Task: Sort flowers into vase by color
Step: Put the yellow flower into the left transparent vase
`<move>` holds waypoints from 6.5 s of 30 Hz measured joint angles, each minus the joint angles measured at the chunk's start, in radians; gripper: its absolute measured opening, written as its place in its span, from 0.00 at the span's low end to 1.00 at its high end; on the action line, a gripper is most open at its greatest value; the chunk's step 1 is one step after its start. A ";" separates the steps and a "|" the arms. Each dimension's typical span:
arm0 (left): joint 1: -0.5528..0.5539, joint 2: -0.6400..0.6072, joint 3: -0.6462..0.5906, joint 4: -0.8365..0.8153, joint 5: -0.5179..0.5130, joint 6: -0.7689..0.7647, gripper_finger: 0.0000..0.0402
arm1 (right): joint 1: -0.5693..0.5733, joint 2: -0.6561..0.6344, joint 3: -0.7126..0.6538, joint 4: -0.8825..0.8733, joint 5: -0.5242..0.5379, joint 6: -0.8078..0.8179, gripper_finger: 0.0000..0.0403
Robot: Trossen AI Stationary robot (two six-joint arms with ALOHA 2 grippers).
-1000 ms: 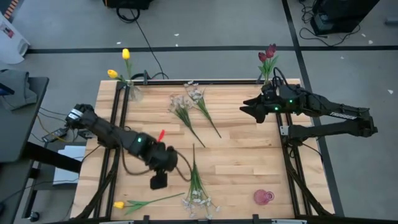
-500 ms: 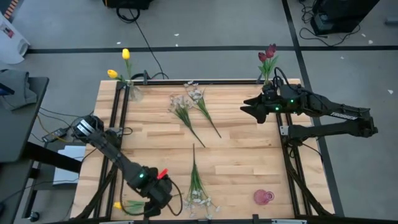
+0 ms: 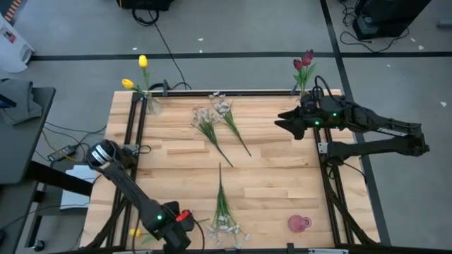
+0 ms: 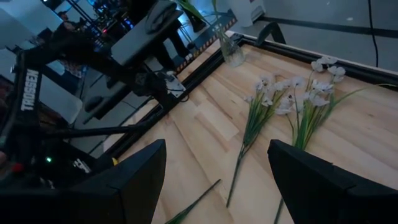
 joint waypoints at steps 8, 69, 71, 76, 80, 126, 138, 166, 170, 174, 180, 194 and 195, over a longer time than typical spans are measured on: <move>0.001 0.073 0.000 -0.028 -0.045 0.005 0.71 | 0.000 -0.032 0.000 -0.002 0.000 -0.021 0.73; 0.055 0.178 0.001 -0.035 -0.071 0.035 0.02 | -0.001 -0.121 0.000 -0.009 0.031 -0.036 0.73; 0.061 0.178 0.001 -0.044 -0.073 0.035 0.03 | -0.001 -0.125 0.000 -0.009 0.041 -0.041 0.73; 0.103 0.178 0.006 -0.062 -0.052 0.089 0.01 | -0.004 -0.138 0.000 -0.009 0.054 -0.044 0.73; 0.160 0.180 0.016 -0.087 -0.050 0.143 0.01 | -0.004 -0.140 0.000 -0.010 0.054 -0.045 0.73; 0.759 0.178 0.775 -0.605 -0.196 -0.012 0.00 | -0.004 -0.194 0.000 -0.203 0.001 -0.342 0.73; 0.924 0.178 0.780 -0.330 0.032 -0.045 0.00 | -0.003 -0.178 0.000 -0.284 0.163 -0.708 0.73; 1.070 0.178 0.769 0.408 0.239 -0.441 0.00 | 0.122 -0.149 0.017 -0.317 0.307 -1.204 0.72; 1.070 0.178 0.769 0.411 0.263 -0.459 0.00 | 0.185 -0.149 0.041 -0.246 0.331 -1.247 0.71; 1.070 0.178 0.768 0.496 0.300 -0.546 0.00 | 0.236 -0.149 0.051 -0.179 0.352 -1.245 0.70; 1.070 0.186 0.769 0.627 0.293 -0.707 0.00 | 0.322 -0.136 0.051 -0.084 0.464 -1.272 0.70; 1.073 0.209 0.768 0.654 0.208 -0.820 0.00 | 0.494 -0.065 0.051 0.098 0.636 -1.355 0.65; 1.074 0.210 0.768 0.653 0.210 -0.827 0.00 | 0.499 -0.058 0.051 0.099 0.648 -1.355 0.64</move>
